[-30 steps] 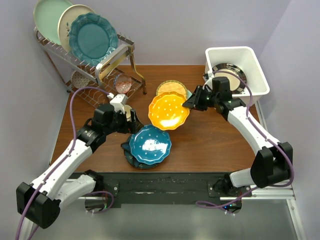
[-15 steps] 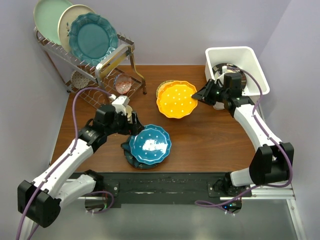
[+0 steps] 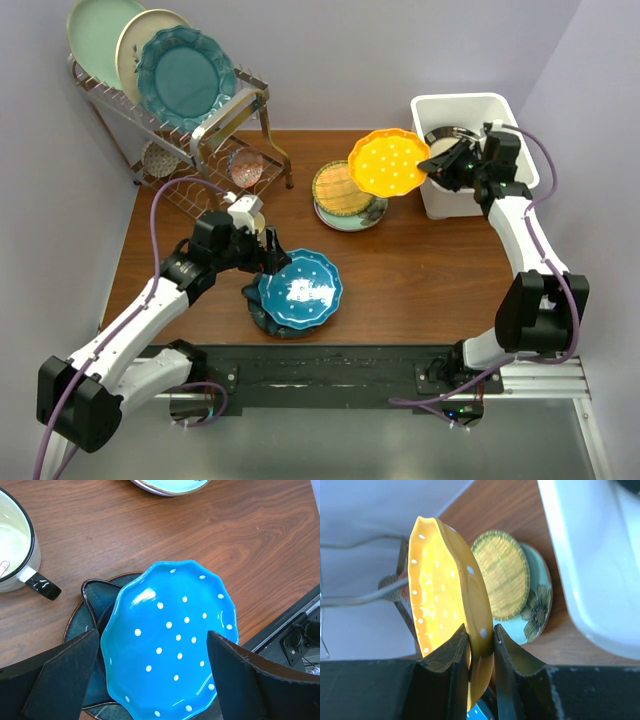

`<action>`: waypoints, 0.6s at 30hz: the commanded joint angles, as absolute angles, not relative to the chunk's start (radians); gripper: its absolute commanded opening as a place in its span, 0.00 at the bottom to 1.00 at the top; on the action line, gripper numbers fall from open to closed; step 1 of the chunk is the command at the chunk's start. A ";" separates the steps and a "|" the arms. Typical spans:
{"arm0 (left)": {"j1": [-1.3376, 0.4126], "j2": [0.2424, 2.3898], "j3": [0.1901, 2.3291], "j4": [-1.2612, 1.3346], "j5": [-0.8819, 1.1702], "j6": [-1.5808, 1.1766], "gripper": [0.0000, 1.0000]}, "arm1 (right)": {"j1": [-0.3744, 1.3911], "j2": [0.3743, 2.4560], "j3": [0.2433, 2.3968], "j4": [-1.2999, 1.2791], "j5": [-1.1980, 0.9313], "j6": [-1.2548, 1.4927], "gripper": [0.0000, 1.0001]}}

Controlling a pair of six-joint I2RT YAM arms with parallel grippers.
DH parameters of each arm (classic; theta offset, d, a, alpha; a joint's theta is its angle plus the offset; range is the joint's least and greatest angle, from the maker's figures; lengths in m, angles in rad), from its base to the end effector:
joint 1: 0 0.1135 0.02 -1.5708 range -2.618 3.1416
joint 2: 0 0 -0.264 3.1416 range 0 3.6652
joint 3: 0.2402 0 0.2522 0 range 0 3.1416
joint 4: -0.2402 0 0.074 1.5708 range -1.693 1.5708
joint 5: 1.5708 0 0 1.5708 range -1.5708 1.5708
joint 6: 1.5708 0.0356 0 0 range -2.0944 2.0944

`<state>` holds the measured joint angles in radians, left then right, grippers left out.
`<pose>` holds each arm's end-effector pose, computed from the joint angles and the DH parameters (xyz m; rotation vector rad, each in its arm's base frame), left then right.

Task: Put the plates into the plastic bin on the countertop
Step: Place the plate in the plastic bin.

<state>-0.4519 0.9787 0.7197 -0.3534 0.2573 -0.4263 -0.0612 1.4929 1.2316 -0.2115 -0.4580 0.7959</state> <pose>0.1881 -0.1014 0.2655 0.1811 2.2606 -0.7648 0.3462 -0.0054 0.3231 0.5995 2.0316 0.9169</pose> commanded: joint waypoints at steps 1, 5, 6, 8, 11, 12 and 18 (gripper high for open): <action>-0.454 0.974 0.706 -0.293 0.285 -0.422 0.93 | -0.101 1.451 1.328 -0.049 -0.505 0.890 0.00; -0.454 0.989 0.701 -0.282 0.302 -0.425 0.93 | -0.147 1.453 1.338 -0.048 -0.495 0.903 0.00; -0.454 0.991 0.700 -0.282 0.304 -0.425 0.93 | -0.164 1.453 1.338 -0.045 -0.494 0.910 0.00; -0.454 0.994 0.701 -0.278 0.308 -0.426 0.93 | -0.178 1.453 1.338 -0.038 -0.491 0.916 0.00; -0.454 0.986 0.693 -0.264 0.324 -0.433 0.93 | -0.207 1.456 1.338 -0.037 -0.494 0.928 0.00; -0.454 0.979 0.686 -0.259 0.330 -0.436 0.93 | -0.224 1.457 1.336 -0.035 -0.494 0.937 0.00; -0.456 0.979 0.683 -0.249 0.339 -0.445 0.93 | -0.297 1.459 1.315 -0.012 -0.480 0.971 0.00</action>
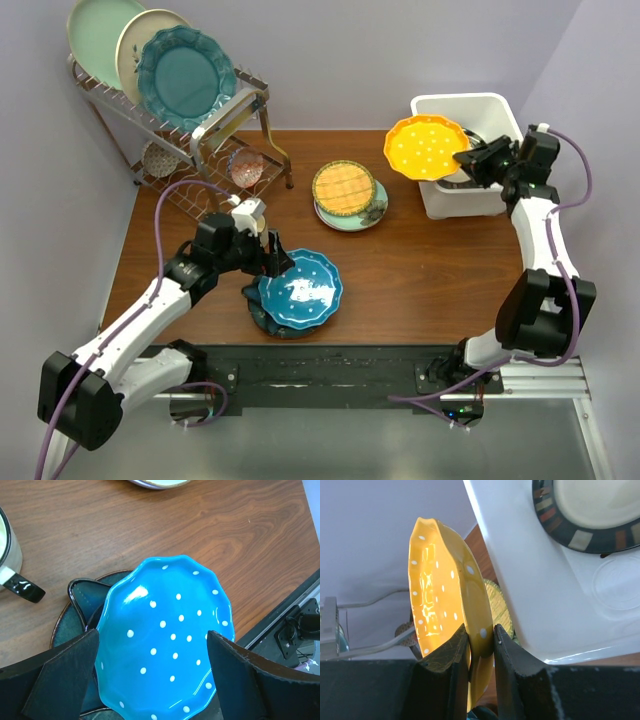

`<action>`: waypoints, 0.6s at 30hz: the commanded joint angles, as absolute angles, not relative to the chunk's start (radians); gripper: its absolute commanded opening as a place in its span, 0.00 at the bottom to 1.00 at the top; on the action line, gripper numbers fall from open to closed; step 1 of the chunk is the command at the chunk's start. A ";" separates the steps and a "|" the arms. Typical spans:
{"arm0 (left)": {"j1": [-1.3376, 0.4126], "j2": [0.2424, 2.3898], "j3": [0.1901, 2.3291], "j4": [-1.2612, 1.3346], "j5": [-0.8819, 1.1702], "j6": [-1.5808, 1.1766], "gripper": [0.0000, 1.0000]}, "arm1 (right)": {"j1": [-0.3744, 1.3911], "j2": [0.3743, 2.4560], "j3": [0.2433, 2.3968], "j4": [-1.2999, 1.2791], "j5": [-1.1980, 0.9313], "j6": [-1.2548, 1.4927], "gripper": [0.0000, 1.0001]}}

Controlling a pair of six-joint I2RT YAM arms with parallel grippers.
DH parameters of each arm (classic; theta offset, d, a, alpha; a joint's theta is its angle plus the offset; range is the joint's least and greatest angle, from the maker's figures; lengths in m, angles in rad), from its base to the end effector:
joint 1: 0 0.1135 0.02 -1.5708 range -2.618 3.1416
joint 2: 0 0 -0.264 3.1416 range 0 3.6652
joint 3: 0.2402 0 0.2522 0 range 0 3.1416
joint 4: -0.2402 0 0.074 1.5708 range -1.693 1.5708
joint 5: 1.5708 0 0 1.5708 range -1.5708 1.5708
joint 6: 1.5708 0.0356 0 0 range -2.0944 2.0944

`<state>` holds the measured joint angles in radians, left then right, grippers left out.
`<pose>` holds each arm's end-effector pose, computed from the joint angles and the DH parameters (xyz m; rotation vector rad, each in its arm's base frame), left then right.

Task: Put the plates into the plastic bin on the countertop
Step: Place the plate in the plastic bin.

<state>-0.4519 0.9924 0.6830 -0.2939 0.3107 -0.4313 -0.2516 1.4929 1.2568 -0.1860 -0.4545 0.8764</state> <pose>0.1897 -0.1042 0.2559 0.2091 2.2560 -0.8267 0.3413 -0.0716 0.3343 0.8270 1.8747 0.8490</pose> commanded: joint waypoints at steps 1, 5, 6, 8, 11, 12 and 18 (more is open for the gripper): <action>-0.454 0.982 0.681 -0.250 0.339 -0.445 0.93 | -0.308 1.462 1.312 -0.012 -0.477 0.974 0.00; -0.454 0.982 0.683 -0.258 0.347 -0.445 0.93 | -0.353 1.474 1.304 -0.006 -0.468 0.997 0.00; -0.454 0.977 0.683 -0.256 0.347 -0.446 0.93 | -0.360 1.477 1.302 -0.003 -0.463 1.003 0.00; -0.454 0.974 0.683 -0.253 0.345 -0.448 0.93 | -0.365 1.483 1.302 -0.005 -0.445 1.008 0.00; -0.454 0.977 0.689 -0.253 0.351 -0.445 0.93 | -0.373 1.499 1.307 -0.005 -0.430 1.015 0.00; -0.454 0.983 0.690 -0.253 0.359 -0.445 0.93 | -0.379 1.509 1.308 -0.005 -0.426 1.020 0.00; -0.454 0.991 0.692 -0.258 0.365 -0.436 0.93 | -0.410 1.532 1.279 0.034 -0.405 1.064 0.00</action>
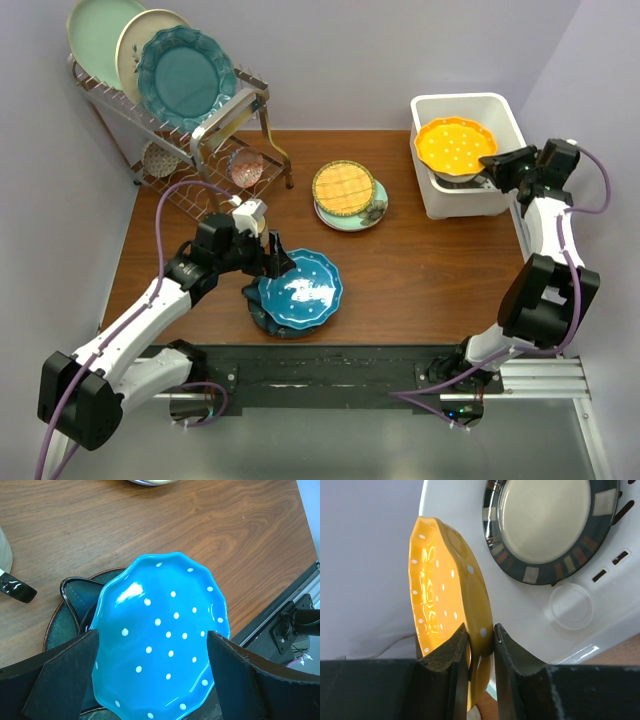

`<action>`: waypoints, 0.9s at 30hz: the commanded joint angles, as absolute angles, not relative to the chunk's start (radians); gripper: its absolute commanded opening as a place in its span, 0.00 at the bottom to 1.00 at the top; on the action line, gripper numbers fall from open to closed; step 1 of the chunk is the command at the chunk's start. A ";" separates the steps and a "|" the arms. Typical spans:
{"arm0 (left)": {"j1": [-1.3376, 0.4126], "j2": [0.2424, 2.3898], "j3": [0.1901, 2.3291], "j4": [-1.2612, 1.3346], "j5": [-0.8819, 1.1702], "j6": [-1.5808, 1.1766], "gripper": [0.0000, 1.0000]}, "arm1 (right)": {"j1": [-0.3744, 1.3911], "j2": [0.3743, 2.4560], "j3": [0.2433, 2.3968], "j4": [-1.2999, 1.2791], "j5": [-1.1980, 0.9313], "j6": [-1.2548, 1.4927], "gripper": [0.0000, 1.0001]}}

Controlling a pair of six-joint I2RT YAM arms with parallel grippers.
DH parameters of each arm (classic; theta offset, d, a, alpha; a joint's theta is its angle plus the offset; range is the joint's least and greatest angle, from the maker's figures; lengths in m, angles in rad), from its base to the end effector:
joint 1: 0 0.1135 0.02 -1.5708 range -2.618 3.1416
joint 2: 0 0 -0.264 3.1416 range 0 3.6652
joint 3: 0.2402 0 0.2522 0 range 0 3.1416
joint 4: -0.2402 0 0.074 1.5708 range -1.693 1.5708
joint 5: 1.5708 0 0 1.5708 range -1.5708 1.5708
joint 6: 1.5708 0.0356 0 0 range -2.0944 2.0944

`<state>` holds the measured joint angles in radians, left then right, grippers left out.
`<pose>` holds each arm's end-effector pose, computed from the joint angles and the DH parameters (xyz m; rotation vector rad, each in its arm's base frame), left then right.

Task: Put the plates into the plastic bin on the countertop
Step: Place the plate in the plastic bin.

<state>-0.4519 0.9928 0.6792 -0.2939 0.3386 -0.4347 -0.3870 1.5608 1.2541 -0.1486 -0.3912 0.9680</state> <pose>0.1888 -0.1048 0.2547 0.2218 2.2627 -0.8574 0.3432 -0.1252 0.3137 1.0917 1.7626 0.7583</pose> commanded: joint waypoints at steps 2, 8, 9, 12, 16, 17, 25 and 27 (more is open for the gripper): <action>-0.454 0.996 0.693 -0.259 0.373 -0.436 0.93 | -0.420 1.551 1.281 0.043 -0.394 1.071 0.00; -0.454 1.023 0.696 -0.249 0.402 -0.434 0.93 | -0.440 1.604 1.302 0.051 -0.359 1.071 0.00; -0.454 1.026 0.698 -0.247 0.400 -0.434 0.93 | -0.443 1.614 1.307 0.051 -0.360 1.074 0.00; -0.454 1.032 0.699 -0.245 0.400 -0.433 0.93 | -0.443 1.655 1.325 0.054 -0.367 1.078 0.00; -0.454 1.037 0.703 -0.248 0.400 -0.431 0.93 | -0.445 1.706 1.338 0.074 -0.371 1.086 0.00; -0.454 1.040 0.704 -0.252 0.400 -0.431 0.93 | -0.443 1.716 1.341 0.077 -0.370 1.085 0.00; -0.456 1.045 0.699 -0.250 0.399 -0.433 0.92 | -0.443 1.813 1.397 0.086 -0.373 1.065 0.00; -0.456 1.042 0.699 -0.249 0.396 -0.433 0.92 | -0.443 1.831 1.407 0.086 -0.373 1.066 0.00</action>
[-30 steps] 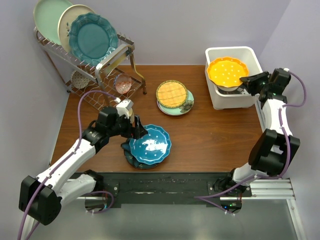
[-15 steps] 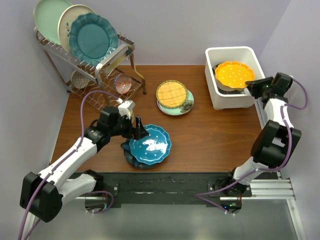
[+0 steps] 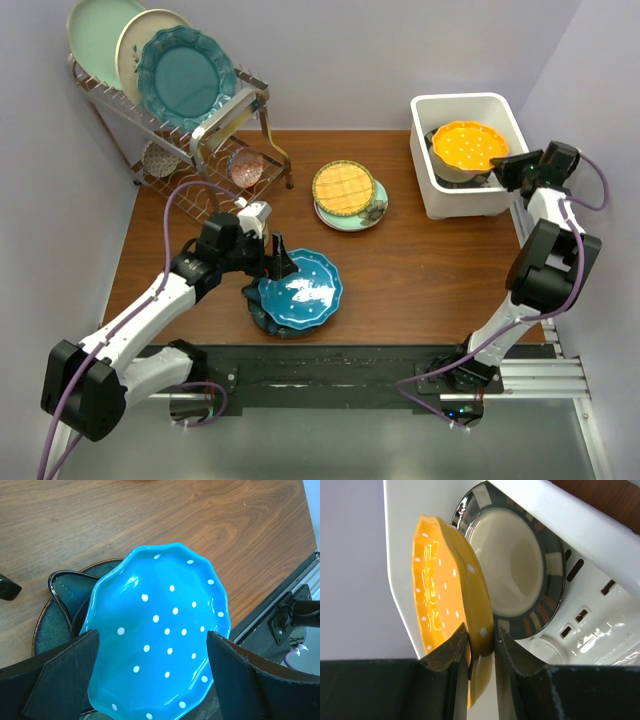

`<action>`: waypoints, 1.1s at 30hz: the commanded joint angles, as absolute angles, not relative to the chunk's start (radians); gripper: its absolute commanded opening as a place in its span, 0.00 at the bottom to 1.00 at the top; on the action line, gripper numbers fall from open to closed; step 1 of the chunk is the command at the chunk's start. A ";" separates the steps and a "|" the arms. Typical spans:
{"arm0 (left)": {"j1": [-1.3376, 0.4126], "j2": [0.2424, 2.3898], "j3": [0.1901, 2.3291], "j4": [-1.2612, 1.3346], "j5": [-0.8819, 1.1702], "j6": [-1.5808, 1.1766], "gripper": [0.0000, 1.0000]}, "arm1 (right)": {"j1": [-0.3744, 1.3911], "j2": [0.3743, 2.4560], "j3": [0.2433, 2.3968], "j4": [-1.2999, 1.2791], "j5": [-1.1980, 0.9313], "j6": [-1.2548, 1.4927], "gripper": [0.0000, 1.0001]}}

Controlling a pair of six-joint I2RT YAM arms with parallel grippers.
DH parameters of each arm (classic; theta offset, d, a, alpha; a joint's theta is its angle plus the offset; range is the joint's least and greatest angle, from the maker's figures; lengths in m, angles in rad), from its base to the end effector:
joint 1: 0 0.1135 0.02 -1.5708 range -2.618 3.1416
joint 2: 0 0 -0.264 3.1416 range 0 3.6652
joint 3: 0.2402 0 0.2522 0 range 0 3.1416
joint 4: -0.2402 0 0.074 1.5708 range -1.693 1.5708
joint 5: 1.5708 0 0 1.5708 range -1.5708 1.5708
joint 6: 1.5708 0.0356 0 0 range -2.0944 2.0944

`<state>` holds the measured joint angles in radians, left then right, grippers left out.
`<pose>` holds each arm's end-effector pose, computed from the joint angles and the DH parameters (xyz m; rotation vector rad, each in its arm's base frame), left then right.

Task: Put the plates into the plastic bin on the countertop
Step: Place the plate in the plastic bin.

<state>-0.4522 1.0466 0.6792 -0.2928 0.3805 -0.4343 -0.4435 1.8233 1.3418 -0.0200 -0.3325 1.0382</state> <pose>0.1944 -0.1092 0.2444 0.2396 2.3191 -0.8912 0.3891 -0.1720 0.2571 1.2687 1.6975 0.7042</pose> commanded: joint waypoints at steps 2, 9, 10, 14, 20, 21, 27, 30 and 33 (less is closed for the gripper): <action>-0.456 1.042 0.699 -0.248 0.397 -0.434 0.92 | -0.443 1.856 1.427 0.086 -0.371 1.063 0.00; -0.456 1.042 0.692 -0.247 0.391 -0.434 0.92 | -0.442 1.907 1.493 0.074 -0.376 1.065 0.00; -0.456 1.043 0.690 -0.245 0.390 -0.437 0.92 | -0.442 1.908 1.503 0.074 -0.376 1.063 0.00; -0.456 1.045 0.687 -0.244 0.391 -0.439 0.92 | -0.440 1.913 1.523 0.078 -0.383 1.061 0.00; -0.457 1.045 0.684 -0.241 0.390 -0.440 0.92 | -0.428 1.885 1.519 0.081 -0.439 1.054 0.00; -0.457 1.045 0.684 -0.241 0.390 -0.440 0.92 | -0.426 1.878 1.513 0.084 -0.448 1.054 0.00; -0.459 1.042 0.677 -0.239 0.390 -0.440 0.92 | -0.422 1.793 1.407 0.123 -0.477 1.068 0.00; -0.457 1.035 0.672 -0.241 0.390 -0.439 0.92 | -0.422 1.743 1.390 0.114 -0.468 1.058 0.00; -0.457 1.034 0.666 -0.238 0.390 -0.439 0.92 | -0.420 1.704 1.397 0.075 -0.456 1.039 0.00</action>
<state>-0.4526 1.0470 0.6743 -0.2832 0.3801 -0.4347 -0.4252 1.8385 1.3724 -0.0029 -0.3923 1.0260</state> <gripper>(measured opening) 0.925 0.240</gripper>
